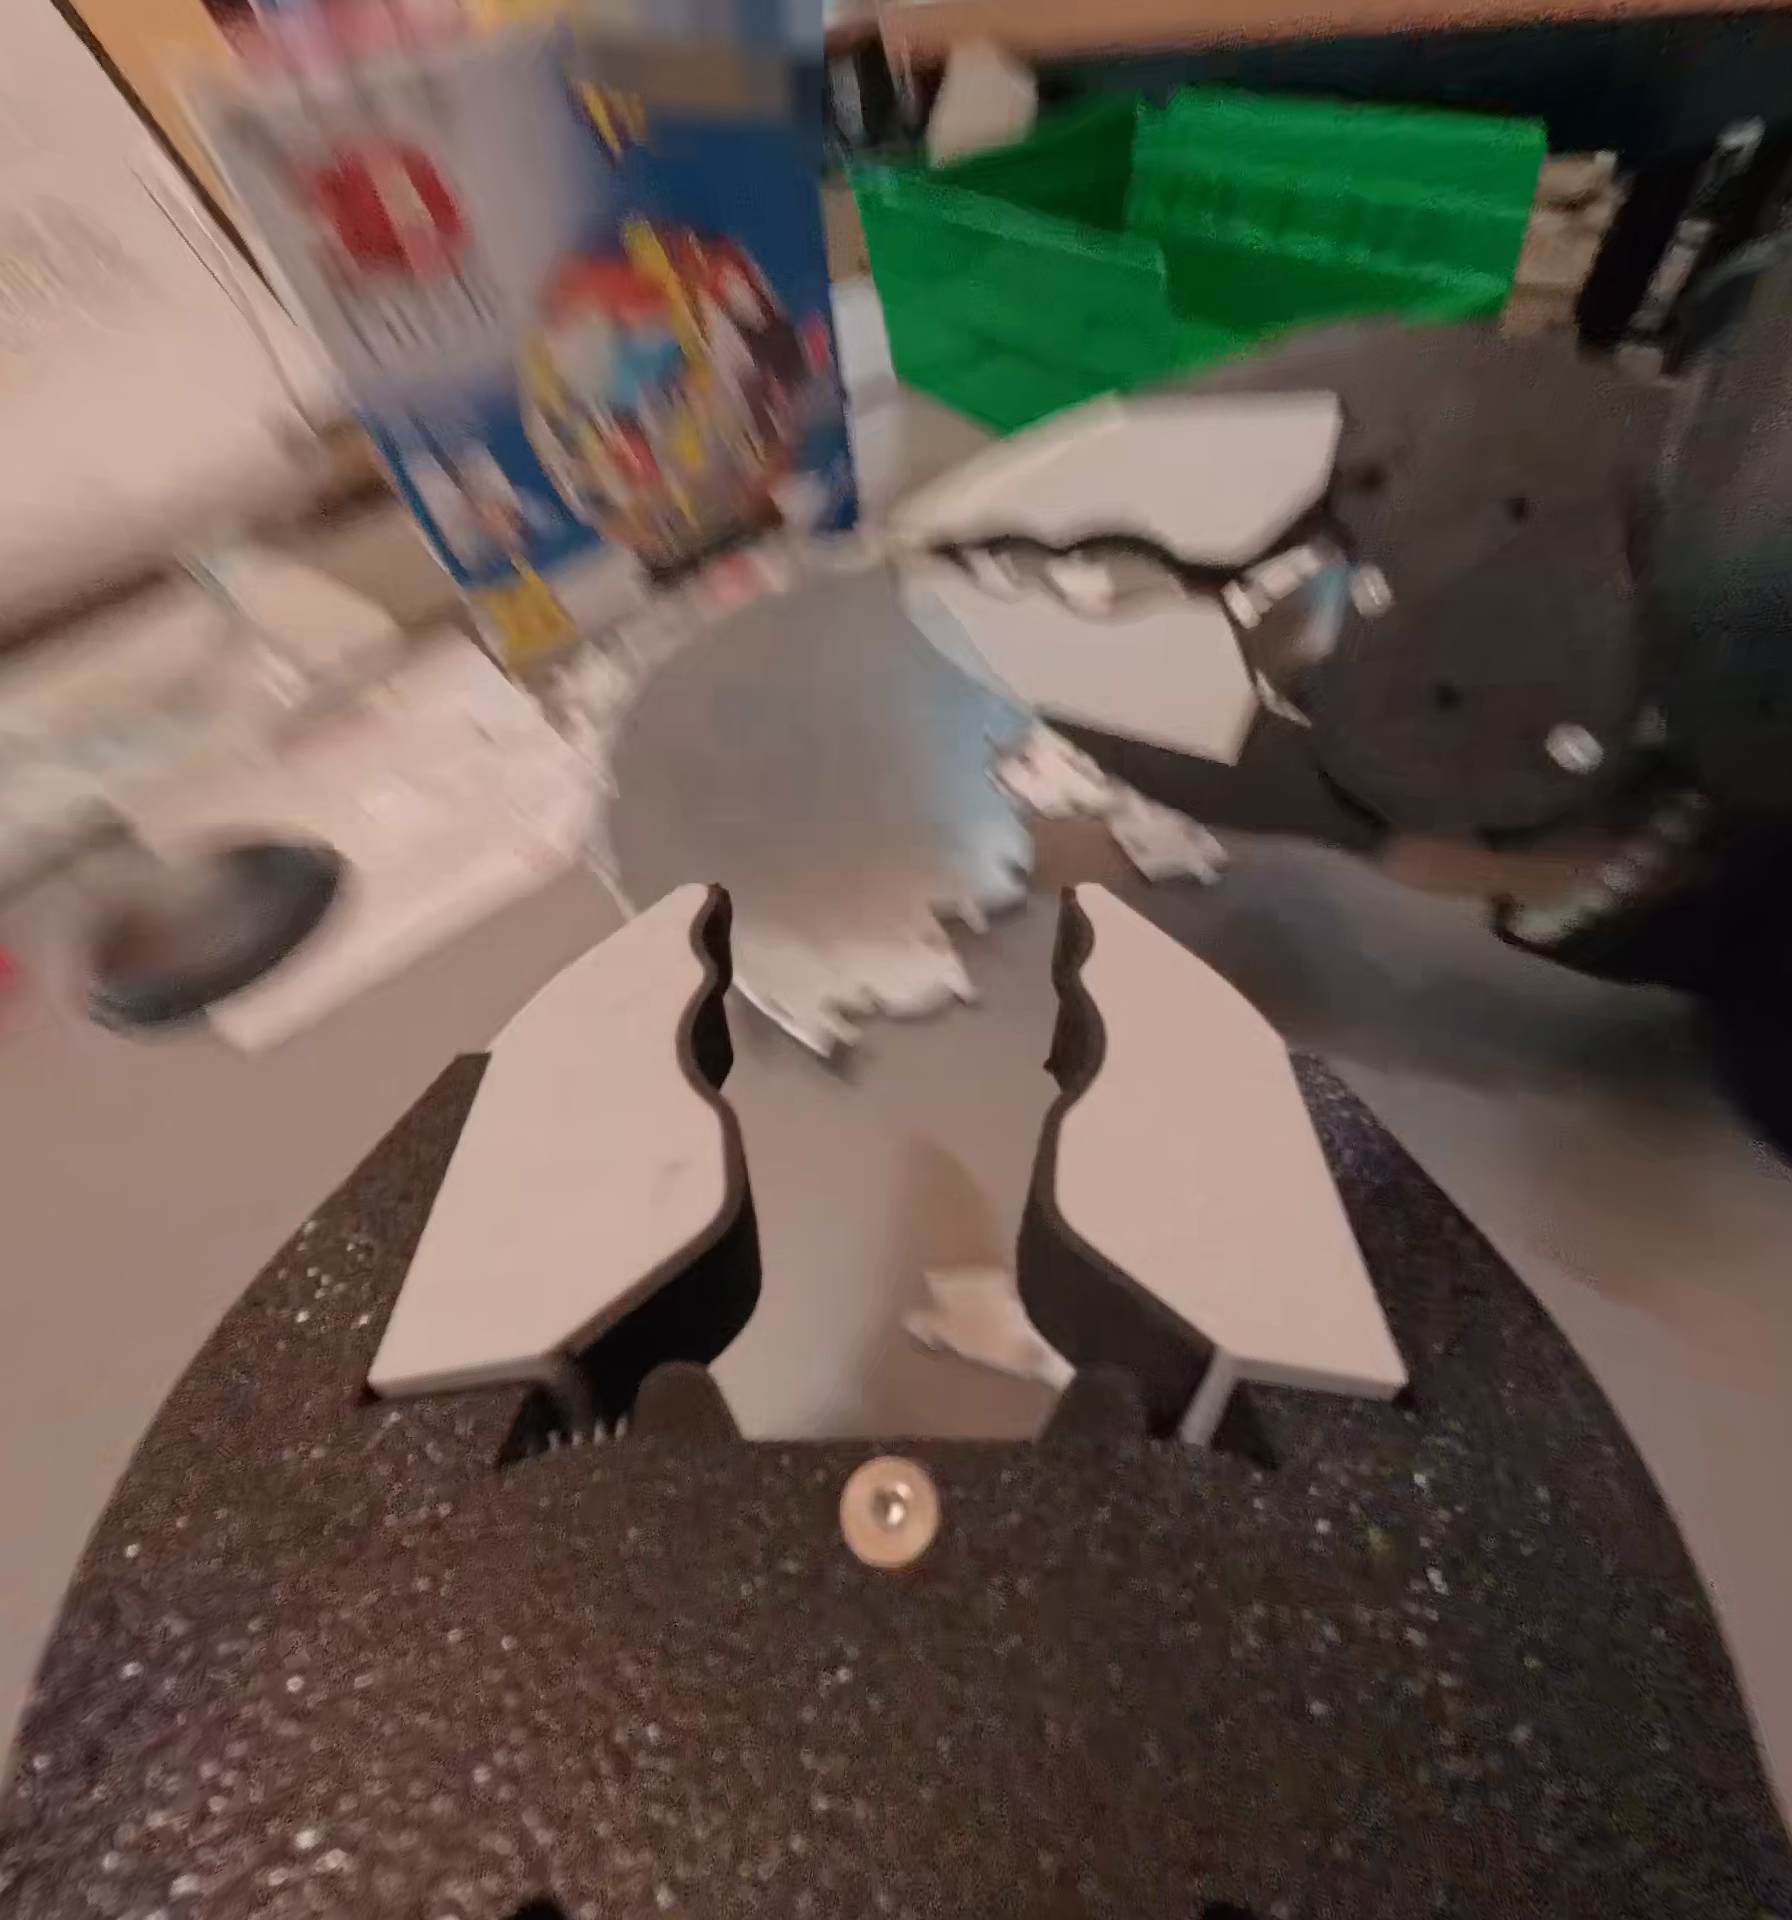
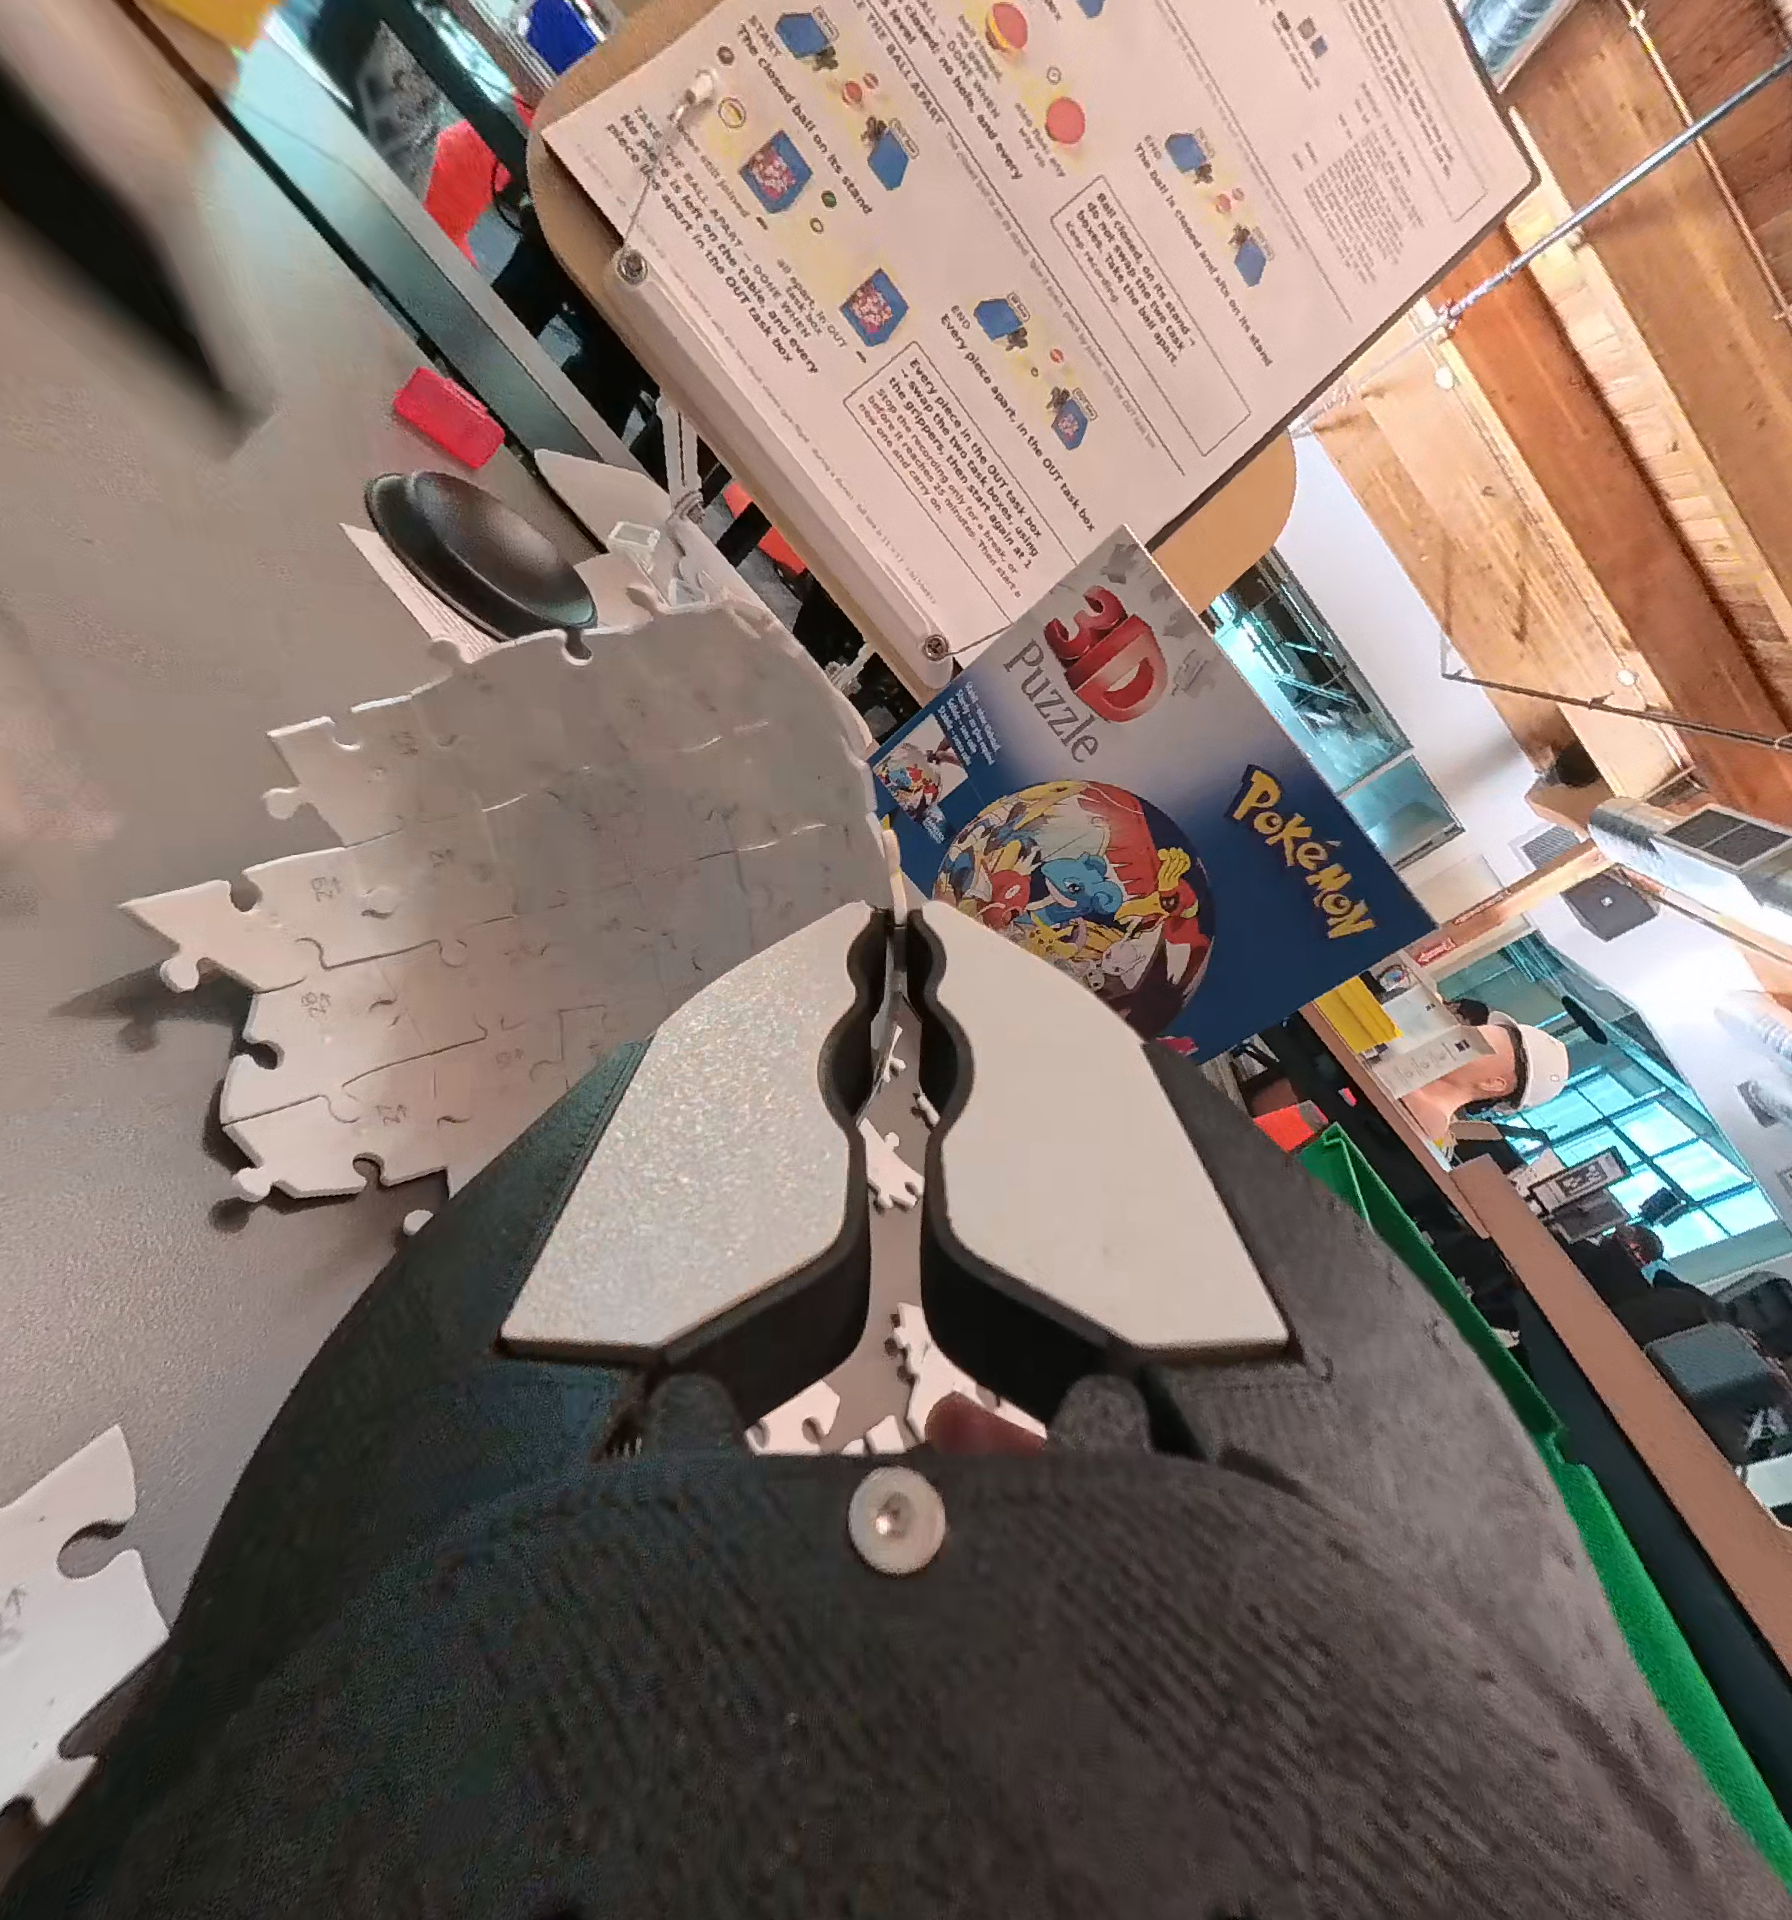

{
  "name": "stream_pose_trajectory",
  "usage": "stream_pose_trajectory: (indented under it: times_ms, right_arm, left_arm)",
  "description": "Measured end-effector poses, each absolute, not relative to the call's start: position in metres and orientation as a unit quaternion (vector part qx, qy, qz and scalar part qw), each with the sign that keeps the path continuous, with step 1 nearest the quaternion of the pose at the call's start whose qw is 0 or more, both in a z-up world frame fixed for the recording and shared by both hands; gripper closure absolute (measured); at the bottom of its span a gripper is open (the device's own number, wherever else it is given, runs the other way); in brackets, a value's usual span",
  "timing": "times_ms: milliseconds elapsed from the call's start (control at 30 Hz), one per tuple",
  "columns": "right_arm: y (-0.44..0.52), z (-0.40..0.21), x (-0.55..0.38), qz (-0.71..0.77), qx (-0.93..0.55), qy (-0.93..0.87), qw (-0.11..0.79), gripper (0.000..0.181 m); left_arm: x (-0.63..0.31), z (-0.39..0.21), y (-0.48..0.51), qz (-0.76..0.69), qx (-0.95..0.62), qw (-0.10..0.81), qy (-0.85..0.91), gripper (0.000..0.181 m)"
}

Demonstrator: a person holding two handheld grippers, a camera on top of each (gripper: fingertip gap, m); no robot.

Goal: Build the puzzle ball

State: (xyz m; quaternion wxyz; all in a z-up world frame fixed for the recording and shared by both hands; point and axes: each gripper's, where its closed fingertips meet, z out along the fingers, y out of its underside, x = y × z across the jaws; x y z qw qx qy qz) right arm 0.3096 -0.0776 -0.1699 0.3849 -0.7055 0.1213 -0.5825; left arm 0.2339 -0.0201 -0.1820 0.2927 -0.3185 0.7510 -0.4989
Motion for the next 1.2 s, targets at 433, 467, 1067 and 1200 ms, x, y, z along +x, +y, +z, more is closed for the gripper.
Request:
stream_pose_trajectory:
  times_ms: [433,467,1067,1200]
  right_arm:
    - [-0.087,-0.170,0.307,-0.588,-0.687,0.138,0.404,0.178]
    - [-0.089,-0.170,0.308,-0.585,-0.686,0.140,0.408,0.178]
    - [-0.095,-0.166,0.305,-0.567,-0.666,0.153,0.460,0.178]
    - [-0.091,-0.165,0.303,-0.570,-0.666,0.138,0.460,0.178]
  left_arm:
    - [0.190,-0.272,-0.075,-0.351,-0.446,0.102,0.817,0.123]
    - [0.192,-0.272,-0.075,-0.349,-0.451,0.107,0.814,0.124]
    - [0.212,-0.275,-0.024,-0.317,-0.417,0.190,0.830,0.150]
    - [0.209,-0.275,-0.011,-0.315,-0.379,0.171,0.853,0.147]
